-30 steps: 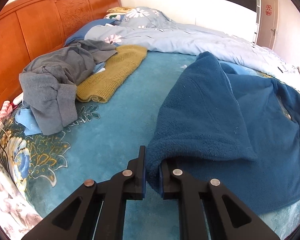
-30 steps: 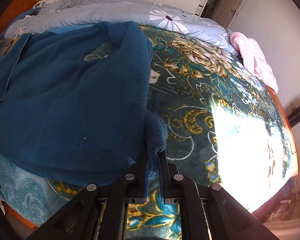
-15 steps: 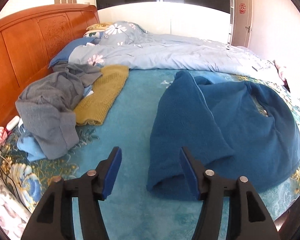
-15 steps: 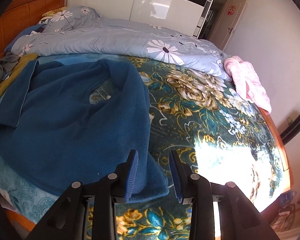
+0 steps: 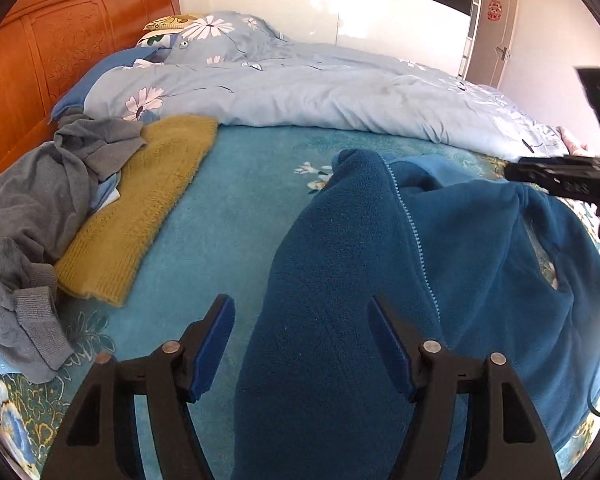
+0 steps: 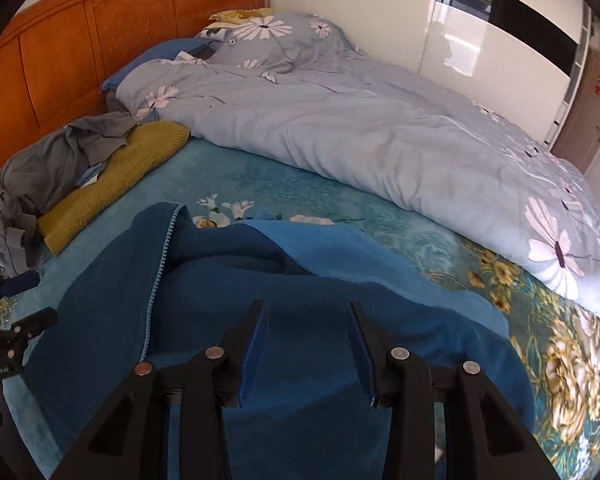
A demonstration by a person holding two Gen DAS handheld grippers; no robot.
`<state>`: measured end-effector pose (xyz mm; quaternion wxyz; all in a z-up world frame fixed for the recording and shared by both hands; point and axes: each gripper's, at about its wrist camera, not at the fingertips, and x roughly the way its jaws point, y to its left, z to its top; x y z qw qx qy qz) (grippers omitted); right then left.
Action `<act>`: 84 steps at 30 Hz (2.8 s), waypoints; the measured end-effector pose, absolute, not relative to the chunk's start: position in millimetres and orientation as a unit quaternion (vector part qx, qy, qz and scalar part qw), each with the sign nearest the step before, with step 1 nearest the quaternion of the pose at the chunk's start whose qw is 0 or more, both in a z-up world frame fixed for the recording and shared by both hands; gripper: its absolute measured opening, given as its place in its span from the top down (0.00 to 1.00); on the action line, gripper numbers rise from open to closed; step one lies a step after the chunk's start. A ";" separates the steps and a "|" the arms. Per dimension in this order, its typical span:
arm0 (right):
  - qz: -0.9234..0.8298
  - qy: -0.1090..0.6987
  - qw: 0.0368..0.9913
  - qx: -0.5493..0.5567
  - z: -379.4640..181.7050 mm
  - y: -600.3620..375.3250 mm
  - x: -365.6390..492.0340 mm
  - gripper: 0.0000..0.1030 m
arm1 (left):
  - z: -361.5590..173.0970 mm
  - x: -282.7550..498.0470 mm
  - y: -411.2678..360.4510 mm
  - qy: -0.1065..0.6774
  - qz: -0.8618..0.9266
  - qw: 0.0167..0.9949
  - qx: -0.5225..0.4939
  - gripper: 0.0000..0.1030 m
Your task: Fold clothes
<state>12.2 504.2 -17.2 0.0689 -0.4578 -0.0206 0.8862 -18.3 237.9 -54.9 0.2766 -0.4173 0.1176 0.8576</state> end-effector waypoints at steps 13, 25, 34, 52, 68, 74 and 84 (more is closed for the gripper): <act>0.844 -0.136 0.040 -0.517 -97.3 462.8 -110.8 0.50 | -80.1 -25.6 205.5 0.131 0.849 0.281 -0.428 0.32; 0.835 -0.140 0.041 -0.531 -103.5 478.6 -117.0 0.50 | -60.2 -88.5 254.3 0.088 0.824 0.366 -0.424 0.32; 0.824 -0.112 0.042 -0.554 -118.6 501.5 -107.9 0.65 | -75.3 -114.6 319.5 0.095 0.794 0.389 -0.458 0.32; 0.884 -0.106 0.074 -0.449 -27.1 495.5 -155.0 0.92 | -4.5 -171.2 293.3 0.021 0.865 0.343 -0.366 0.89; 0.860 -0.107 0.073 -0.494 -74.8 480.2 -193.5 0.85 | -57.7 -185.0 280.7 0.022 0.830 0.325 -0.454 0.50; 0.879 -0.091 0.054 -0.465 -34.7 500.3 -141.2 0.74 | -48.0 -129.3 245.4 0.043 0.838 0.320 -0.439 0.43; 0.827 -0.001 0.163 -0.538 -57.5 651.2 10.1 0.61 | -97.8 -18.9 187.7 0.062 0.837 0.271 -0.471 0.43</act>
